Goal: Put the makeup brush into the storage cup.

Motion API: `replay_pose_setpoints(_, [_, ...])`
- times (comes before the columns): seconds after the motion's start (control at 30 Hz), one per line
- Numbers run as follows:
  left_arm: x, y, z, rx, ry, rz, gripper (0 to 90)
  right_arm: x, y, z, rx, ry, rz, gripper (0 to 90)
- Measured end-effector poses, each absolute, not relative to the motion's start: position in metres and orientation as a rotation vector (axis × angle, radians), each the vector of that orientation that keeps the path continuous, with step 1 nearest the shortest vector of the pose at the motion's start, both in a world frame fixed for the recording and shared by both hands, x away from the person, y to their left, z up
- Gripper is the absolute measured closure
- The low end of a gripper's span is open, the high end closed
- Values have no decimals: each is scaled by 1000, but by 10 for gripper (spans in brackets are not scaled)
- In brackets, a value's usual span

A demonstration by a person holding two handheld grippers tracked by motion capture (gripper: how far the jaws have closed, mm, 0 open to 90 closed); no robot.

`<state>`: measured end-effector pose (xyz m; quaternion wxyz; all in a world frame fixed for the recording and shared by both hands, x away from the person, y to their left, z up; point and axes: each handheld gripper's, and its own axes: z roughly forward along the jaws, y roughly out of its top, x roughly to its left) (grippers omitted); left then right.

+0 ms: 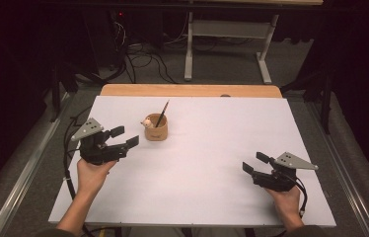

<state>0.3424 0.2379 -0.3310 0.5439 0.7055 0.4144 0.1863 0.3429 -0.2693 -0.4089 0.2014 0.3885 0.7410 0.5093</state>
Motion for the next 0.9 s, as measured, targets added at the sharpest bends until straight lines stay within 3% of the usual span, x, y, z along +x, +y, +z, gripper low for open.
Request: replay_pose_setpoints(0.9, [332,247,-343,1650,1006,440,302,342,-269,-409,1088,2069,1431,312])
